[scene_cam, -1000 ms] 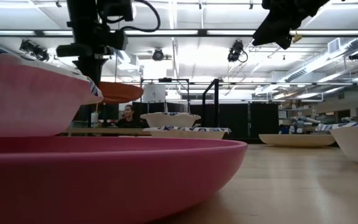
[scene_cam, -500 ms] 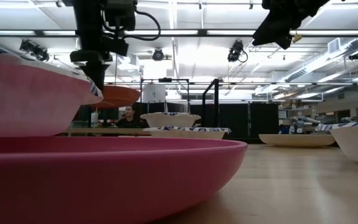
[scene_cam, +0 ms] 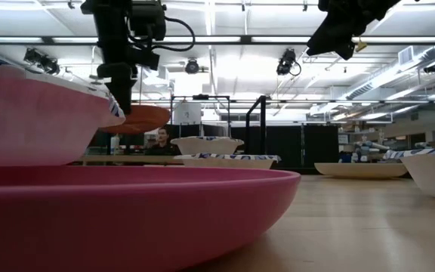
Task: Place and stack plates onto a shelf
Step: Put the orange plate on the shelf
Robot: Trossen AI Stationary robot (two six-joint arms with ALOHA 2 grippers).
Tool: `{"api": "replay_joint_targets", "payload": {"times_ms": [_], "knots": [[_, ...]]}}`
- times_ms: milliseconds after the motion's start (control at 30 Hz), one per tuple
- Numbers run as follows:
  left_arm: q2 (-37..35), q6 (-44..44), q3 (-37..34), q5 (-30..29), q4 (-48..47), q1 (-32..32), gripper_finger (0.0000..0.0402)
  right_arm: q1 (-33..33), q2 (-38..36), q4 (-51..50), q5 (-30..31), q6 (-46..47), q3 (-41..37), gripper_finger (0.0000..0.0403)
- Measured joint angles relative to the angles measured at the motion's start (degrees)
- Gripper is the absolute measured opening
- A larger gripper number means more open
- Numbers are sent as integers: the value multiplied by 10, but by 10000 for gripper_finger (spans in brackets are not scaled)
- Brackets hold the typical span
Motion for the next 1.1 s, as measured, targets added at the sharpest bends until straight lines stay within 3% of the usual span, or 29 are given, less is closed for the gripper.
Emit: {"api": "replay_joint_targets", "payload": {"times_ms": [300, 800, 1100], "knots": [[15, -34, 0, 7, 7, 2, 15, 0, 0, 1, 0, -14, 0, 117], [123, -40, 0, 9, 15, 2, 16, 0, 0, 2, 0, -20, 0, 117], [136, -38, 0, 13, 33, 0, 16, 0, 0, 3, 0, -30, 0, 117]]}}
